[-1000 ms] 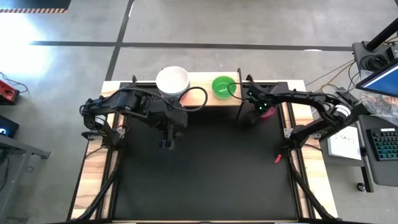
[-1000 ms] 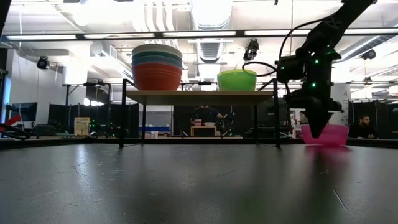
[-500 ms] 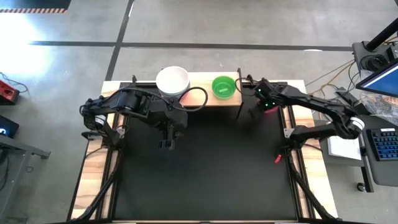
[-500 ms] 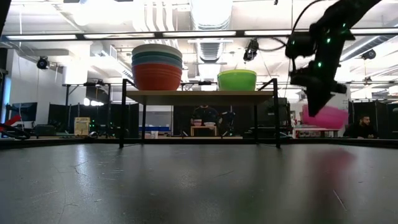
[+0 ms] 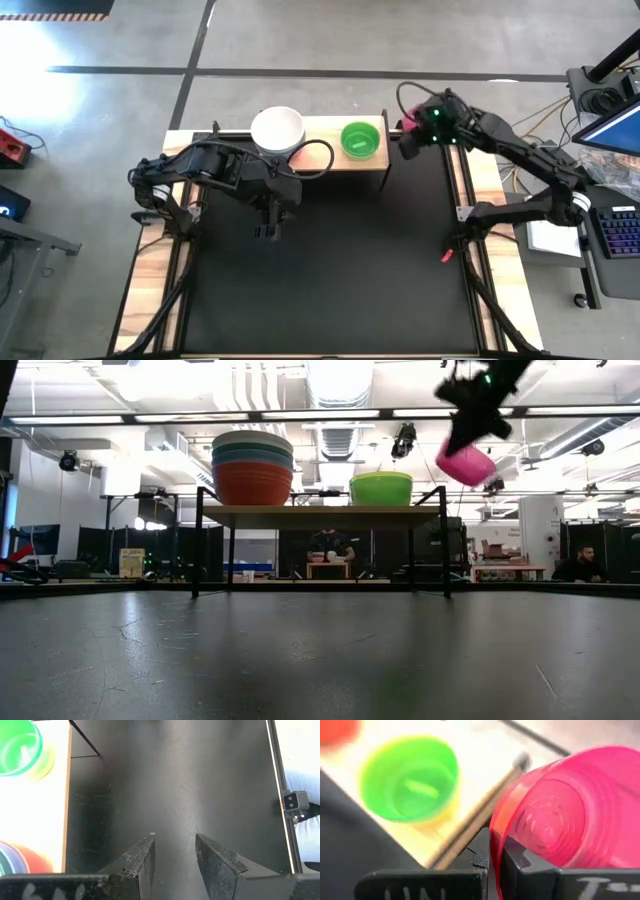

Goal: Place and stack bowls onto a shelf
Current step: Stack the pink bowl on top of the green bowl on the shelf

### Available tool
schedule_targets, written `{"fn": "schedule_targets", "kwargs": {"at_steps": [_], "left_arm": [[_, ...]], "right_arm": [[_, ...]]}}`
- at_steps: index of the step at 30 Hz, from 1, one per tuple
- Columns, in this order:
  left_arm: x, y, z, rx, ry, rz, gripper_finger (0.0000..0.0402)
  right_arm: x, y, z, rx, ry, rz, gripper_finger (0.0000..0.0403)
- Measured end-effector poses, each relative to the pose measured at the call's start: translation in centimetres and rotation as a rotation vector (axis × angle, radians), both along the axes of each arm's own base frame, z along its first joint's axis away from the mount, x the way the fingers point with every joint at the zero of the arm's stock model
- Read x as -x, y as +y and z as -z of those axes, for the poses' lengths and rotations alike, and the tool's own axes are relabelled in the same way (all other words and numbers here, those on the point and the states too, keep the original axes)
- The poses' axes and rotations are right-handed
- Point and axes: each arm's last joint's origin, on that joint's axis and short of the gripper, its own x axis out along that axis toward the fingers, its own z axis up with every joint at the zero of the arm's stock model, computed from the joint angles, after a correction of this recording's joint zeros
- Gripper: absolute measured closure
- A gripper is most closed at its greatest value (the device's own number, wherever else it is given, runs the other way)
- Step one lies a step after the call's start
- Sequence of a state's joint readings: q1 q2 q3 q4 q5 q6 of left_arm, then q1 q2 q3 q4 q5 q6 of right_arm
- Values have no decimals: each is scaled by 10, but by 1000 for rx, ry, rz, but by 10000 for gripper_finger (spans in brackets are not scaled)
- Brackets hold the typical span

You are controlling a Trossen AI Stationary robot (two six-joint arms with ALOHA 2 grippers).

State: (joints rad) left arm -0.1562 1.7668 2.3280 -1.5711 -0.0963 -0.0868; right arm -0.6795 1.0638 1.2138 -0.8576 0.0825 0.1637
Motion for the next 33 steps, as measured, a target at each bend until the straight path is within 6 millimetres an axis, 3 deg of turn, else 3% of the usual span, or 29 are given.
{"fn": "schedule_targets", "kwargs": {"at_steps": [4,10,13,16,21,33], "left_arm": [[0,0,0,-1,0,0,279],[0,0,0,-1,0,-1,279],[0,0,0,0,0,-2,279],[0,0,0,3,0,-8,279],[0,0,0,3,0,-8,279],[0,0,0,3,-1,-7,279]], "right_arm": [[-21,8,-21,49,-24,-109,394],[-65,28,-13,80,61,-320,394],[-82,38,-13,180,121,-324,394],[-93,44,-12,273,191,-317,394],[-110,49,-6,259,161,-388,394],[-135,43,17,281,234,-453,394]]}}
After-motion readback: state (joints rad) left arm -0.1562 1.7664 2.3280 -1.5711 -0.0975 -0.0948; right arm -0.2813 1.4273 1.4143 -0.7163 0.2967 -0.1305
